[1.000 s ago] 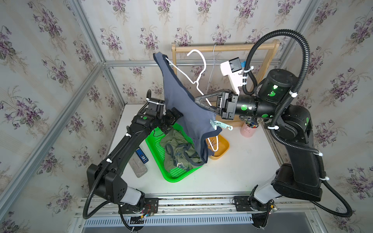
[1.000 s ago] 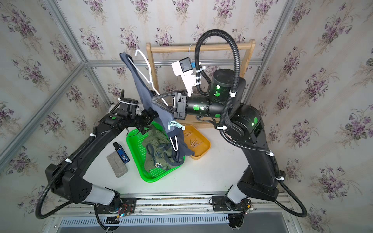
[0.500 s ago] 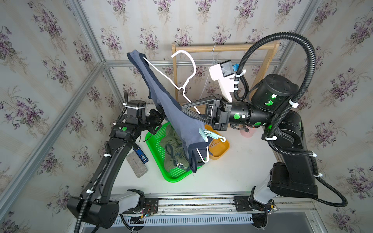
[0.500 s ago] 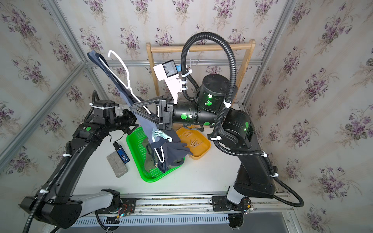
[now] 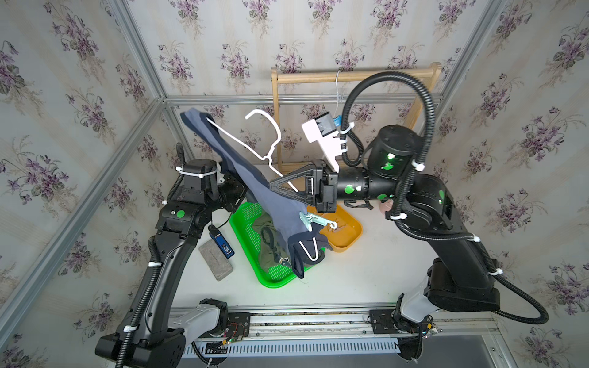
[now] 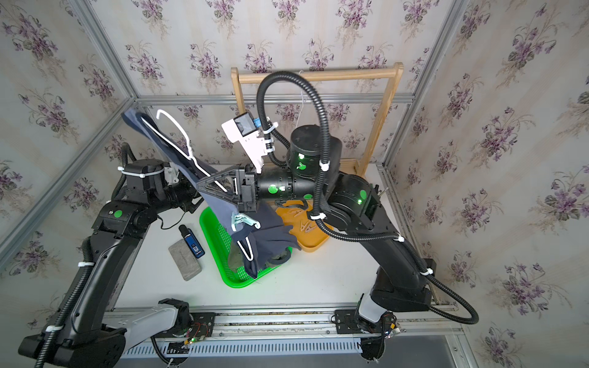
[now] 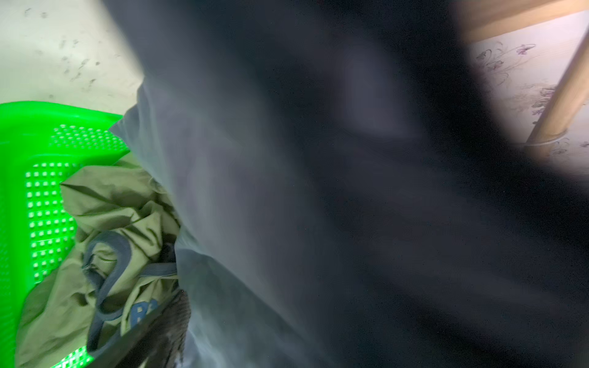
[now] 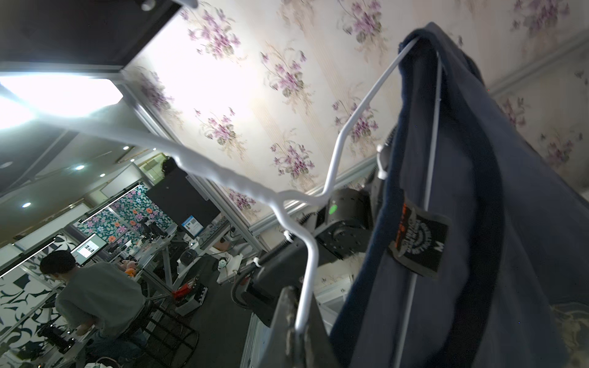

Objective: Remove the clothespins securing tank tops to the hanger
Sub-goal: Adjust the hanger.

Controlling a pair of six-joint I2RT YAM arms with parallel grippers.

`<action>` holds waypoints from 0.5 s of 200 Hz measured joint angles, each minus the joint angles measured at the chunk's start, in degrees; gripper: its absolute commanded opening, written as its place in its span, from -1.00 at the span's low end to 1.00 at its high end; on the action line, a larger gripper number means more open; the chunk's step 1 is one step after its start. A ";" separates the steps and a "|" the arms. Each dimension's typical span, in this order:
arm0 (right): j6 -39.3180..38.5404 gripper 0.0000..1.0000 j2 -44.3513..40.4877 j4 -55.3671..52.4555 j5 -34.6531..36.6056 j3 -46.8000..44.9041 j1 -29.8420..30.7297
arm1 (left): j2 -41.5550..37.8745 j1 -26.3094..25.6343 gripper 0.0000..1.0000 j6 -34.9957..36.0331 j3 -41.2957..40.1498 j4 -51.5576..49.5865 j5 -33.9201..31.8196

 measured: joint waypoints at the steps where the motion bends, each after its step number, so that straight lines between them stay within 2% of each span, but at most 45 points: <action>1: 0.07 -1.00 -0.13 0.15 -0.09 -0.48 -0.15 | -0.02 0.02 0.99 0.02 -0.09 -0.02 0.00; 23: 4.13 -1.00 -6.82 8.28 -3.80 -18.80 -7.26 | -1.05 0.33 0.99 0.26 -3.17 -0.81 -0.15; 50: 13.99 -1.00 -14.29 22.75 -9.60 -39.41 -18.73 | -2.49 0.59 0.99 1.03 -6.19 -1.99 -0.76; 62: 16.63 -1.00 -14.47 24.85 -11.47 -42.23 -21.68 | -2.60 0.59 0.99 1.38 -6.36 -2.60 -1.29; 77: 16.41 -1.00 -12.74 24.13 -14.34 -41.03 -22.95 | -2.38 0.59 0.99 2.32 -5.77 -3.41 -1.79; 100: 11.80 -1.00 -9.97 21.53 -18.97 -39.08 -24.28 | -1.53 0.59 0.99 3.54 -4.04 -4.52 -2.91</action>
